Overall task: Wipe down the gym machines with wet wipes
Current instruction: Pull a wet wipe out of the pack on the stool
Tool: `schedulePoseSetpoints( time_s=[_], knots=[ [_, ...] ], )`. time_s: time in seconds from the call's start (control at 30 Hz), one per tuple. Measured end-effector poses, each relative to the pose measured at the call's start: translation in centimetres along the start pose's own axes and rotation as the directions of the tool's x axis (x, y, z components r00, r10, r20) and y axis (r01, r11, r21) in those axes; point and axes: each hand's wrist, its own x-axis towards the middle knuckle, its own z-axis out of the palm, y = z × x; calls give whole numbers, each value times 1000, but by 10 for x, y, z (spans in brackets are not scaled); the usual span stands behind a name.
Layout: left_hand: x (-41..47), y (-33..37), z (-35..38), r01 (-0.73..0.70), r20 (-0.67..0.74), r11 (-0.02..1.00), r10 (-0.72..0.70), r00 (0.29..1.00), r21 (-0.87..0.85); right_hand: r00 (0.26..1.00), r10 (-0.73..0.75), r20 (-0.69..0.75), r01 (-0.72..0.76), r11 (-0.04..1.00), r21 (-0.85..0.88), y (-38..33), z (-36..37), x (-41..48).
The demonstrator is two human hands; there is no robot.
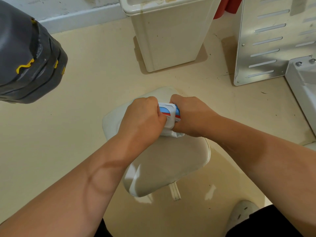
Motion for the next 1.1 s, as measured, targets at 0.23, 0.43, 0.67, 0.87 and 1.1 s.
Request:
schedulePoseSetpoints(
  time_s=[0.23, 0.43, 0.67, 0.87, 1.1],
  knots=[
    [-4, -2, -1, 62, -22, 997, -63, 998, -52, 1000, -6, -7, 6, 1000, 24, 2, 1, -1],
    [-8, -6, -2, 73, -62, 994, -78, 995, -79, 1000, -10, -7, 10, 1000, 25, 5, 0, -2],
    [-3, -34, -7, 69, -136, 997, -66, 989, 23, 999, 31, 23, -33, 998, 52, 17, -10, -9],
    [-3, -47, -4, 135, -77, 991, -134, 988, 4, 998, 33, 62, -37, 998, 55, 18, -15, -12],
    [-6, -56, -8, 181, 108, 962, -162, 981, -204, 997, -61, 52, 71, 974, -216, -13, -74, -24]
  ],
)
